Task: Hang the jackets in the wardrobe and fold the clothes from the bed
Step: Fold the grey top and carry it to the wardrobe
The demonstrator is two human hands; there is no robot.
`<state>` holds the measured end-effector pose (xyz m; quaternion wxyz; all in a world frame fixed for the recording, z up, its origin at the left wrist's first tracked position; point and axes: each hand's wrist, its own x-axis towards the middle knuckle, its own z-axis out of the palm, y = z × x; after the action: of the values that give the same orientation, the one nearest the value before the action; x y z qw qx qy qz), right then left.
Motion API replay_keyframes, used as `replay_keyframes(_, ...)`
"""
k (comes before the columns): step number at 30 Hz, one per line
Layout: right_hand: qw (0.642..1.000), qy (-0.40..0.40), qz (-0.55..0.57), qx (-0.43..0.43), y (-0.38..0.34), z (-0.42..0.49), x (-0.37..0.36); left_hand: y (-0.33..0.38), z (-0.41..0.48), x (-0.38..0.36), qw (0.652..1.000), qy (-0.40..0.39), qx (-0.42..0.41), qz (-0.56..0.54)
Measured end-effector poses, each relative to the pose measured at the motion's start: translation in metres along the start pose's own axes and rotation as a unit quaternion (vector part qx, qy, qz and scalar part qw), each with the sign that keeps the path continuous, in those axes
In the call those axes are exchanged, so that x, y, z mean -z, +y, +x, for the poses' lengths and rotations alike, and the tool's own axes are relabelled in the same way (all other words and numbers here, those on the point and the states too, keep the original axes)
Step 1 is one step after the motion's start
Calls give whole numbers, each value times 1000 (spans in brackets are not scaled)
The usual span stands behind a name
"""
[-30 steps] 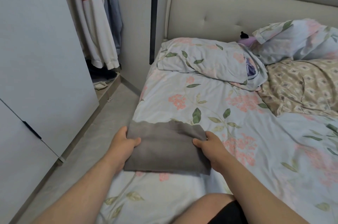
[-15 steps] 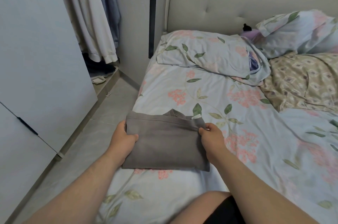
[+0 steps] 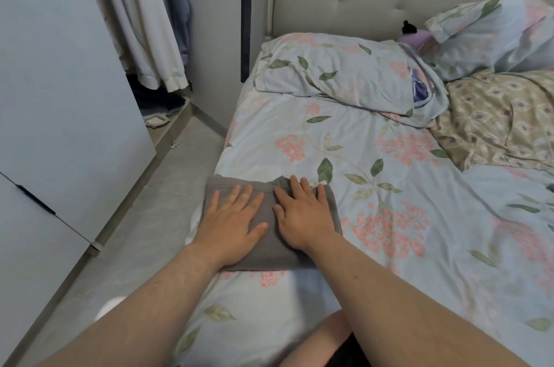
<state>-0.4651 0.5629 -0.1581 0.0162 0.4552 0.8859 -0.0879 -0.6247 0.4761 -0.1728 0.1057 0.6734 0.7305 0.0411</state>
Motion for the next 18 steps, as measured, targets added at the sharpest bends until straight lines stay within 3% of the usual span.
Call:
replay_keyframes(14,998,9,43,-55,8,23,-28,-15,13,-23,998,23,35,-50)
replay_keyframes(18,994,46,78,-55,8,14,-15,-9,0,-17,989,61,86,-100)
